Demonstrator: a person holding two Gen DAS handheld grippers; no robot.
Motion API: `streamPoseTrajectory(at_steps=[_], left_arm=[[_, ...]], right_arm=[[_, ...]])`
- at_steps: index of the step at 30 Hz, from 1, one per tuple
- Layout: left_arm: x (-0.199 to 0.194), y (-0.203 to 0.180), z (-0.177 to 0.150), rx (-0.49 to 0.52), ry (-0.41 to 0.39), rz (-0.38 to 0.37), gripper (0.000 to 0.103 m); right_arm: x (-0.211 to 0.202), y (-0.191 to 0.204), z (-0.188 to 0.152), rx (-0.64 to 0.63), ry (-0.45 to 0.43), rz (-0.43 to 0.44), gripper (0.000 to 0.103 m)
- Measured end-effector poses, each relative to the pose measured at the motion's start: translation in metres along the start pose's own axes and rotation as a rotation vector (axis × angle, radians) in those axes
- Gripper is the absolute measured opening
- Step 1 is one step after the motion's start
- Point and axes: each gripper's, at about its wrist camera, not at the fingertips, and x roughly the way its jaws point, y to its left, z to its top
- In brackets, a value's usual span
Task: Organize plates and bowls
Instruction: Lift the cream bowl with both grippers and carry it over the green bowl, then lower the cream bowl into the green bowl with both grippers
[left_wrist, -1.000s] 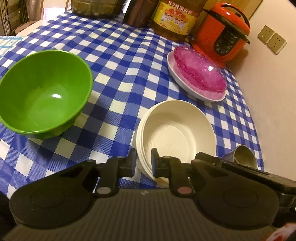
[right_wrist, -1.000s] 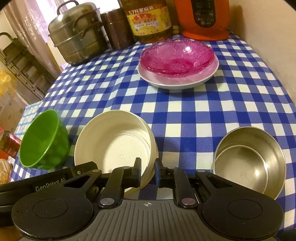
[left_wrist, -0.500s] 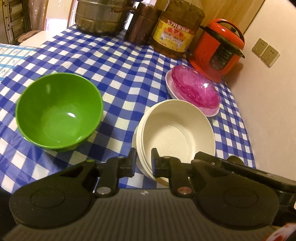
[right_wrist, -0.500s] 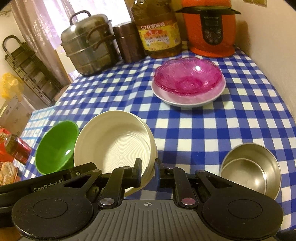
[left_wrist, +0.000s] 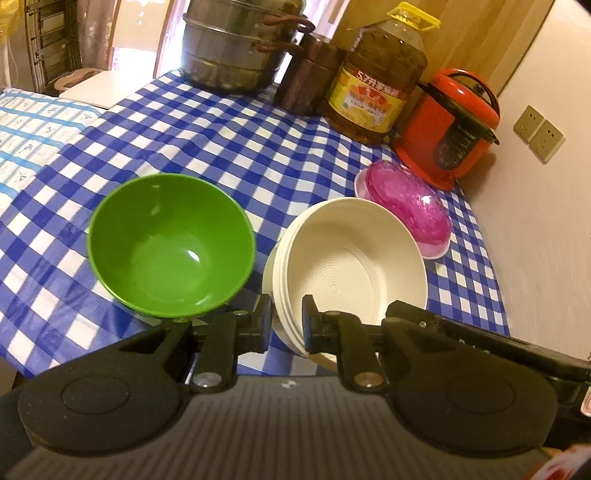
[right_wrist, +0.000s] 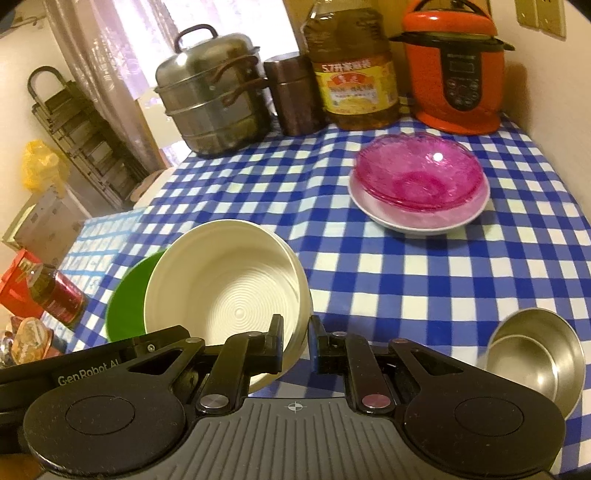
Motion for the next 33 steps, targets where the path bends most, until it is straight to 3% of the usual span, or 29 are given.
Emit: streamPoseTrajectory(at_steps=[17,33], left_arm=[[-0.016,0.041,0.017,-0.07,-0.049,0.044,0.015],[0.003,0.099,0.04,-0.104,-0.024,0.115,0.014]], right_arm=[[0.023,0.042,0.014,-0.058,0.005,0.059,0.013],[0.086,0.079,0.022,-0.047,0.092,0.128,0.013]])
